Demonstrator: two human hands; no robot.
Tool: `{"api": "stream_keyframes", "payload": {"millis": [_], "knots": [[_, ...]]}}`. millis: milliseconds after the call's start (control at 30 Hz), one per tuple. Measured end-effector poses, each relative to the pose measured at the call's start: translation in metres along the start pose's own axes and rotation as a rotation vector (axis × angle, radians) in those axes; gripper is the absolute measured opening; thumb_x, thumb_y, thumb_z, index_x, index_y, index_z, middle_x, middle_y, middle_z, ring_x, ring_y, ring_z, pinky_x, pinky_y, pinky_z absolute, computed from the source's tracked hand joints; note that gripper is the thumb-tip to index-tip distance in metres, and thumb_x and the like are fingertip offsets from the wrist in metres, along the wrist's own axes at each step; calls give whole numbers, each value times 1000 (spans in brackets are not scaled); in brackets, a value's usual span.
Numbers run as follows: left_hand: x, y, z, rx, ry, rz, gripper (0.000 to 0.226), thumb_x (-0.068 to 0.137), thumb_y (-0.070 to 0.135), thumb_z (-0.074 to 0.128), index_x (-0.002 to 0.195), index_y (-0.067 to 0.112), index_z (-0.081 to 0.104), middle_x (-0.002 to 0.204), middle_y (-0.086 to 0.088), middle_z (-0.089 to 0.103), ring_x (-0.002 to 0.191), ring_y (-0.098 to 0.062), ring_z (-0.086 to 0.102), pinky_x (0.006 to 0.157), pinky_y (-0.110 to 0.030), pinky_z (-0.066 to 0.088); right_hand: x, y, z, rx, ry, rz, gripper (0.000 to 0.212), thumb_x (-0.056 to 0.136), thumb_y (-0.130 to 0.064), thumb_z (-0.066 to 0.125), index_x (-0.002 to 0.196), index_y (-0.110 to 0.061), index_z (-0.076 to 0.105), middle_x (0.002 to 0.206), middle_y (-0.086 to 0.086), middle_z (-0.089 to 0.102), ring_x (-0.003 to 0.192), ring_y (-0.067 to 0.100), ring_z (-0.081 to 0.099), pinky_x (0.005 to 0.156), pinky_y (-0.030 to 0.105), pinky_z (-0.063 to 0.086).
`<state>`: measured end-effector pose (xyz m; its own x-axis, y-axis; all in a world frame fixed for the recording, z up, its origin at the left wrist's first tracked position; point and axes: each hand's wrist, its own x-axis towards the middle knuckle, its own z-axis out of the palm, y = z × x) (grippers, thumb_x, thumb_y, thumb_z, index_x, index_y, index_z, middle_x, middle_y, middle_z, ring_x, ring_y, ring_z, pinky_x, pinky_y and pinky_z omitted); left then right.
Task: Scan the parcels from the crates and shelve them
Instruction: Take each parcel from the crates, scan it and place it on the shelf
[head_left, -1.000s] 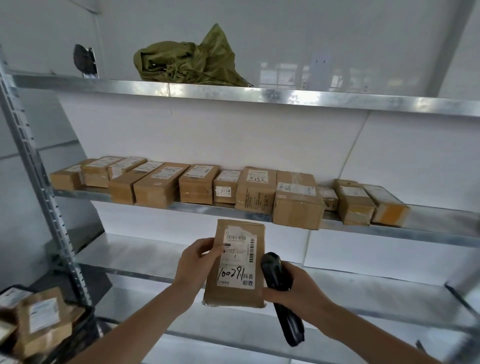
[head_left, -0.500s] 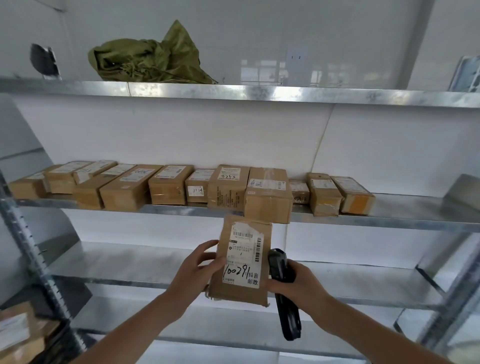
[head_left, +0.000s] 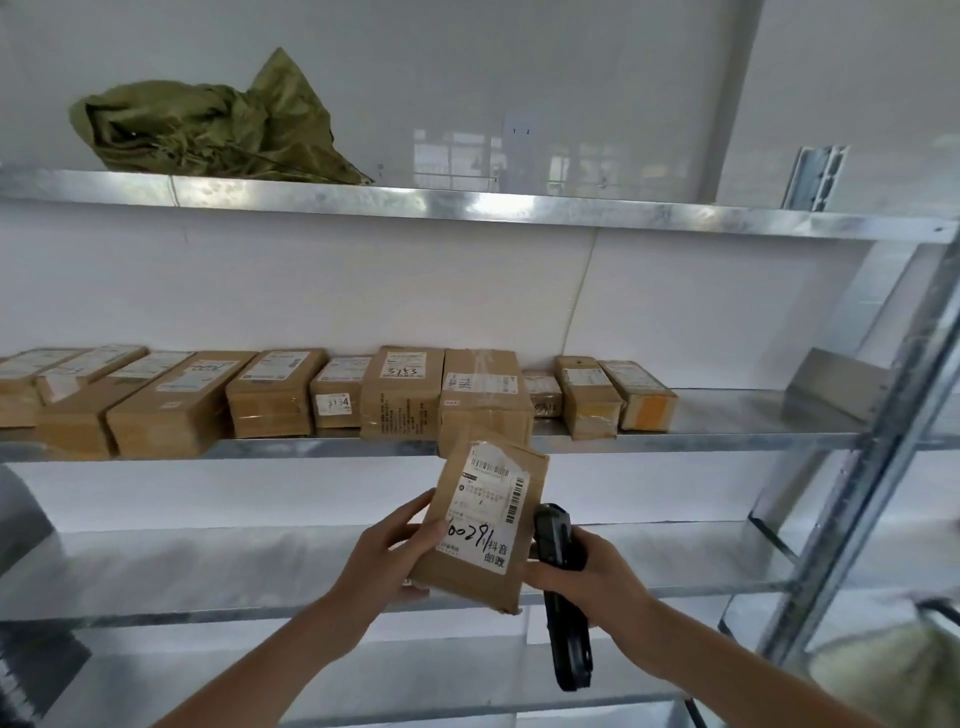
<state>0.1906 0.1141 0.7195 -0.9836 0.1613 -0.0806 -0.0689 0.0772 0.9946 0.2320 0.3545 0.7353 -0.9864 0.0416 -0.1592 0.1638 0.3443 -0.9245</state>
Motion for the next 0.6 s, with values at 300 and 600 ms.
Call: {"api": "stream_keyframes", "payload": {"millis": [300,600], "knots": [[28,10,15,71,-36,67,36,93,42,66,127,50,56,102,8,78,105,-22,69,85,-50,61,-4,-5,-39,-381,99,-64,53,65,-51,93,103,-33,61,95,-12,70,85,6,66,69,18,49],[47,19,57,196,-20,133,30,94,47,63,123,49,59,103,6,74,98,-17,70,74,-40,63,-2,-13,-111,-1041,138,-124,81,60,-82,77,123,-37,53,106,-16,66,94,8,62,81,30,51]]}}
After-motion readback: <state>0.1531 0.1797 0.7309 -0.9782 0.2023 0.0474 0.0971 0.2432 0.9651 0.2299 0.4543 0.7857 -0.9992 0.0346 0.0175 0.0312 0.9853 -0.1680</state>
